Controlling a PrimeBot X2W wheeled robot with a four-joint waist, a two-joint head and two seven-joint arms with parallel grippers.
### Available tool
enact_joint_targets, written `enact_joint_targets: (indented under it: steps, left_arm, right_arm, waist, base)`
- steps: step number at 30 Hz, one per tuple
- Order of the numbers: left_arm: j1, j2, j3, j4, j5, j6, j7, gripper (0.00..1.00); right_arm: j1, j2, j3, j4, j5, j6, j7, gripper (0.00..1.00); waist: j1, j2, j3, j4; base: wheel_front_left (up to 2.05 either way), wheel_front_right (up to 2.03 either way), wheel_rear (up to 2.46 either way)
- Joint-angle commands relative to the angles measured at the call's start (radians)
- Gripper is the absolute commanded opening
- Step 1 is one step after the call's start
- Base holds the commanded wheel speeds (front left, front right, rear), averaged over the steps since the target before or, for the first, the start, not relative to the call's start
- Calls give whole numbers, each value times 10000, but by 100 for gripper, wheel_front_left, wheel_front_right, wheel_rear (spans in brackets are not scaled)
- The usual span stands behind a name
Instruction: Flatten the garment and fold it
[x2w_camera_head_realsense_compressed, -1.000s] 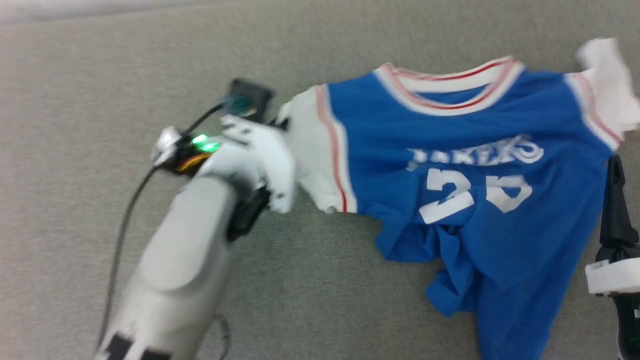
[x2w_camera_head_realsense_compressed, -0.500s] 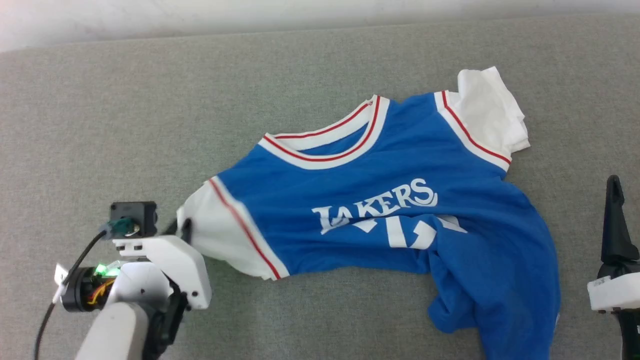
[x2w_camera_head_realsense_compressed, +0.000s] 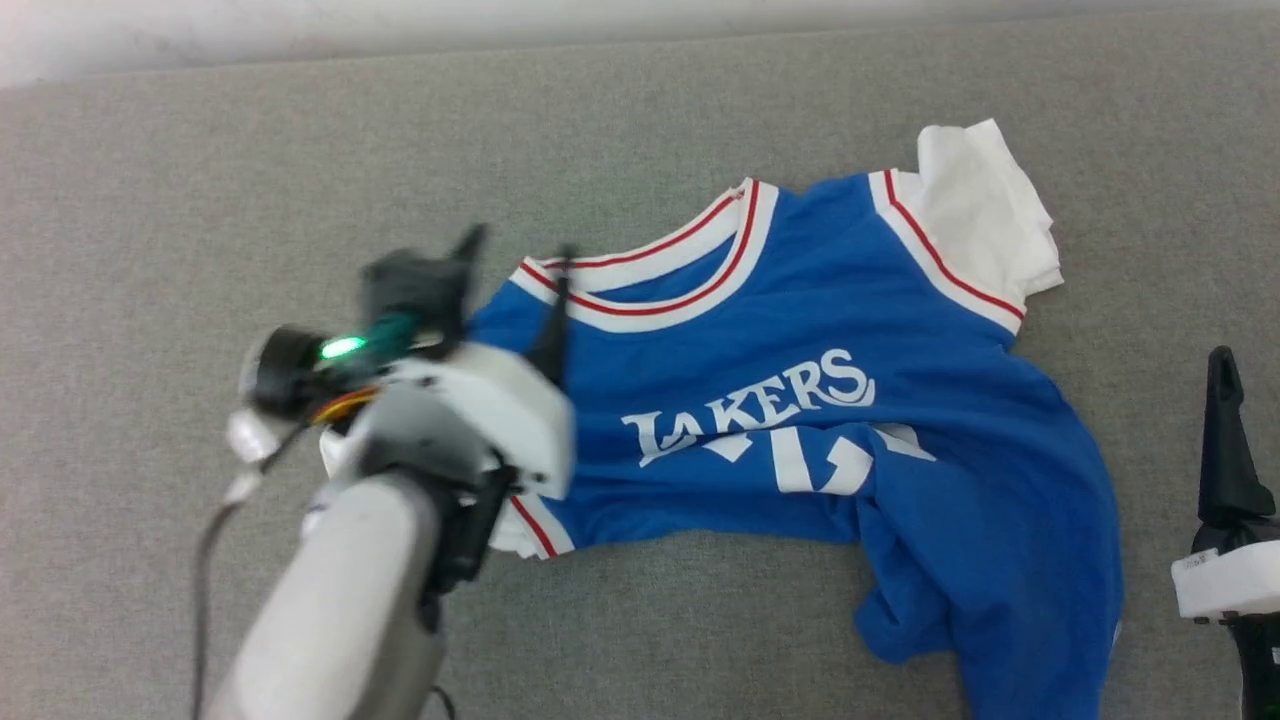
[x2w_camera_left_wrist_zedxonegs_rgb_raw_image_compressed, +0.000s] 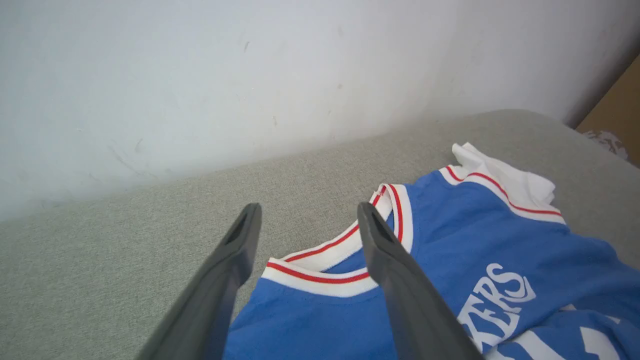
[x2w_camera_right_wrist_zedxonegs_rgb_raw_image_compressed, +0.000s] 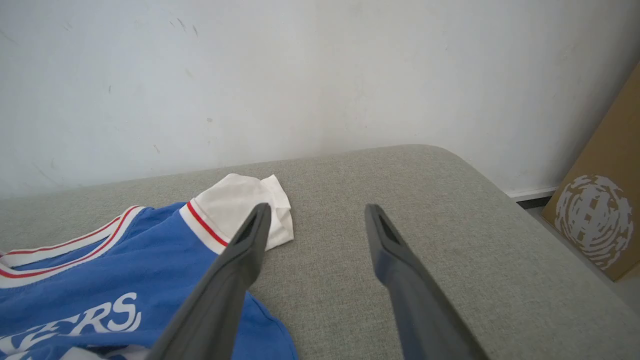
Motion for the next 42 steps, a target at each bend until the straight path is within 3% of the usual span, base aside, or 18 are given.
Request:
enact_joint_targets:
  steps: [1,7,15,16,17,28,33,36,37,38,39,40,42]
  left_arm:
    - [-259,-65,-274,263,155,-187,83,100]
    - [-1391,-337,-1651,2596,324,-1344,1351,100]
    - [-2159,-145,-2235,4616,446,-2016,2249,100]
    - [-2200,-132,-2277,4753,431,-2069,2252,28]
    - [-2235,-141,-2260,4855,402,-2065,2200,0]
    - [-3866,-1225,-2030,4342,163,-1679,661,0]
    - [-4502,-1539,-2447,4981,-1,-1522,280,0]
    - [-4454,-1601,-2782,5683,-334,-1415,148,27]
    - [-4409,-1610,-2904,5909,-442,-1367,88,42]
    - [-4409,-1610,-2904,5909,-442,-1367,88,42]
    - [-4363,-1614,-3040,6061,-593,-1307,-19,94]
    - [-4317,-1616,-3156,6168,-778,-1204,-151,100]
    - [-4284,-1619,-3380,6311,-1105,-1010,-415,100]
  right_arm:
    - [-145,32,15,-55,24,-9,-6,100]
    - [-317,32,101,-139,41,-9,40,100]
    - [-355,32,75,-24,205,-9,-31,100]
    - [-367,32,88,4,226,-9,-48,100]
    - [-375,32,99,27,243,-9,-64,100]
    - [-428,32,203,43,247,-9,-68,100]
    - [-519,32,418,89,308,-9,-85,100]
    - [-592,32,513,174,357,-9,-132,100]
    - [-611,32,514,203,372,-9,-155,100]
    - [-611,32,514,203,372,-9,-155,100]
    - [-627,32,507,232,388,-9,-178,100]
    - [-641,32,498,260,400,-9,-200,100]
    - [-656,32,463,309,406,-9,-241,100]
  waist:
    - [0,-2,149,-84]
    - [0,-2,512,-429]
    - [0,-2,873,-887]
    - [0,-2,884,-926]
    - [0,-2,888,-954]
    - [0,-2,945,-1059]
    - [0,-2,1200,-1261]
    - [0,-2,1331,-1436]
    - [0,-2,1358,-1474]
    - [0,-2,1358,-1474]
    - [0,-2,1379,-1507]
    - [0,-2,1395,-1530]
    - [0,-2,1405,-1526]
  base:
    - [0,0,0]
    - [0,0,0]
    - [0,0,0]
    - [0,0,0]
    - [0,0,0]
    - [0,0,0]
    - [0,0,0]
    - [0,0,0]
    - [0,0,0]
    - [0,0,0]
    - [0,0,0]
    - [0,0,0]
    - [0,0,0]
